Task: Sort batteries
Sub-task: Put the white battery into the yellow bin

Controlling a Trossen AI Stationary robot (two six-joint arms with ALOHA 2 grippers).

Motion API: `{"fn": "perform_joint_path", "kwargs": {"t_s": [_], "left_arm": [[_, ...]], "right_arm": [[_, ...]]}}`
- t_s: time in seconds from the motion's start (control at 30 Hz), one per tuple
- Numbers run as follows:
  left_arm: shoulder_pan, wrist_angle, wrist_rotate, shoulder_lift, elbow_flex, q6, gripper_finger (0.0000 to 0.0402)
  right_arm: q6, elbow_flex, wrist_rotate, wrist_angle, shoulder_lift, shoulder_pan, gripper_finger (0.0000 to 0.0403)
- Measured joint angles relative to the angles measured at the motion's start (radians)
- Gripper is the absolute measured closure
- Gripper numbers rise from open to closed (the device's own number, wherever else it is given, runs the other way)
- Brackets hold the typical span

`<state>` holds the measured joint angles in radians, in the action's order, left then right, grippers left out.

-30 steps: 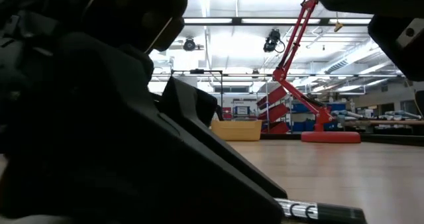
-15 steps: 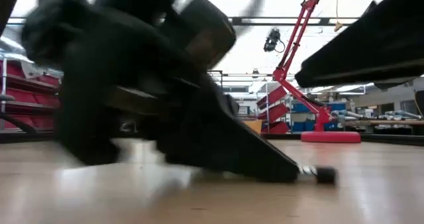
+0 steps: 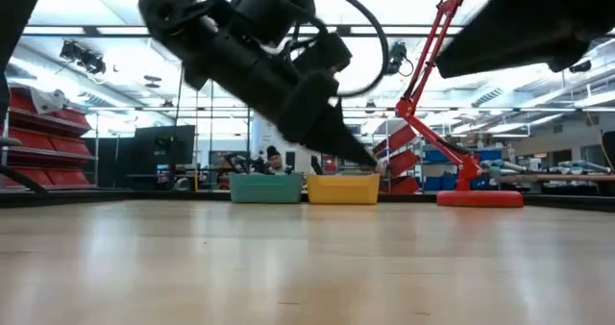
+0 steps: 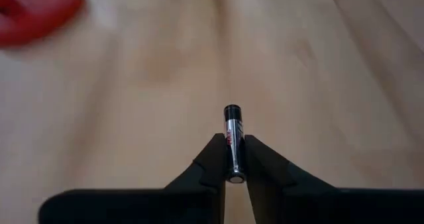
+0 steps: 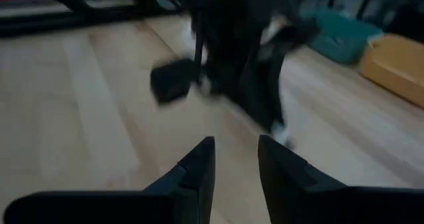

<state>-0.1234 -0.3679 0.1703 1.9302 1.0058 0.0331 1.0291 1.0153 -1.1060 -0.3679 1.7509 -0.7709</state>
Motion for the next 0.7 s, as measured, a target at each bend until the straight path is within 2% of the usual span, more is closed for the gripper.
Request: {"fn": "perform_joint_path", "kwargs": {"t_s": [0.17,0.23,0.33,0.5,0.7], "left_arm": [[0.138,0.017,-0.005,-0.093,0.002,0.069,0.0353],[0.208,0.019,-0.004,-0.118,0.002,0.092,0.0353],[0.324,0.001,-0.015,-0.137,0.002,0.099,0.0352],[0.516,-0.007,-0.11,-0.135,0.027,0.089,0.0351],[0.629,-0.001,-0.153,-0.071,0.128,0.094,0.035]], "right_arm": [[0.128,0.0,0.199,-0.226,-0.049,0.029,0.03],[0.177,-0.001,0.248,-0.295,-0.05,0.034,0.03],[0.239,-0.028,0.269,-0.34,-0.05,0.035,0.03],[0.335,-0.09,0.295,-0.339,-0.05,0.034,0.03],[0.423,-0.151,0.331,-0.346,-0.05,0.043,0.03]]}}
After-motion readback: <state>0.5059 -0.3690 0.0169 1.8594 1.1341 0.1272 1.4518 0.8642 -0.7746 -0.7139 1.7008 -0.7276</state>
